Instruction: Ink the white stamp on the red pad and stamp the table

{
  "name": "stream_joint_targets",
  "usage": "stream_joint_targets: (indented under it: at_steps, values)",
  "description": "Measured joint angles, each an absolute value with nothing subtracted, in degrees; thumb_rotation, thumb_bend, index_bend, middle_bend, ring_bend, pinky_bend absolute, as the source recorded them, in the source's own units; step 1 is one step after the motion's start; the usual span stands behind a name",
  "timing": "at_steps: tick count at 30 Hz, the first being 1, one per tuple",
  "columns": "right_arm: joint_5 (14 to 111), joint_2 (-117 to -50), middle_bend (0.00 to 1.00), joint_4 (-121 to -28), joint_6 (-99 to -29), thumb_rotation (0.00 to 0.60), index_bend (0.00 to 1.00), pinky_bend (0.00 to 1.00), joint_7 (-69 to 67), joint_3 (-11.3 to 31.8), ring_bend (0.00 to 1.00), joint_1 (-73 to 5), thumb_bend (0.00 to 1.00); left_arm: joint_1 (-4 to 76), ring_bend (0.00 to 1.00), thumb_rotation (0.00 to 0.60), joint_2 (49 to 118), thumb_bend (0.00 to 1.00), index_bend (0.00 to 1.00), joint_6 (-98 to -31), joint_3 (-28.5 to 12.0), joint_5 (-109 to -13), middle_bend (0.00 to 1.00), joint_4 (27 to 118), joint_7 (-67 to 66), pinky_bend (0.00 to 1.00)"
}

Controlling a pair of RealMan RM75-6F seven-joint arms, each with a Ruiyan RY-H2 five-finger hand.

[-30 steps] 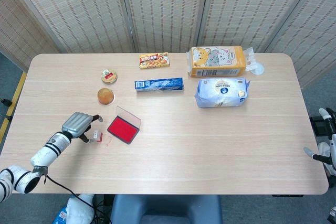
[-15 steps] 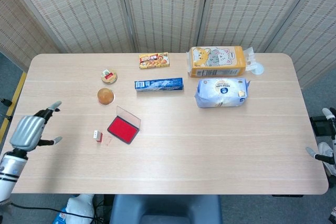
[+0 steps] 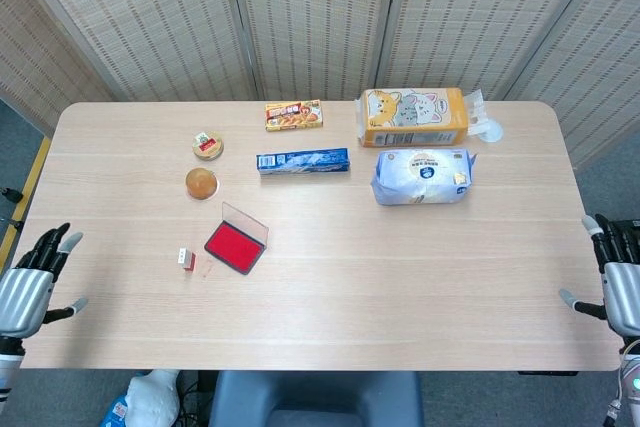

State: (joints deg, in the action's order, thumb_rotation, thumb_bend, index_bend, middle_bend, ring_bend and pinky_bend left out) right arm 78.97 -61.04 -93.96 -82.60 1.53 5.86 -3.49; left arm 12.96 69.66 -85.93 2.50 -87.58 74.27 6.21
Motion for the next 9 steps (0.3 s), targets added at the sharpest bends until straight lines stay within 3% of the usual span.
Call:
stream_joint_targets:
  at_steps: [9]
  values:
    - [81.0, -61.0, 0.0, -94.9, -87.2, 0.6, 0.0, 0.0, 1.6, 5.3, 0.0, -1.2, 0.11, 14.1, 0.0, 0.6, 69.9, 0.1, 0.0, -82.5, 3.7, -90.8, 0.0, 75.1, 7.0, 0.24]
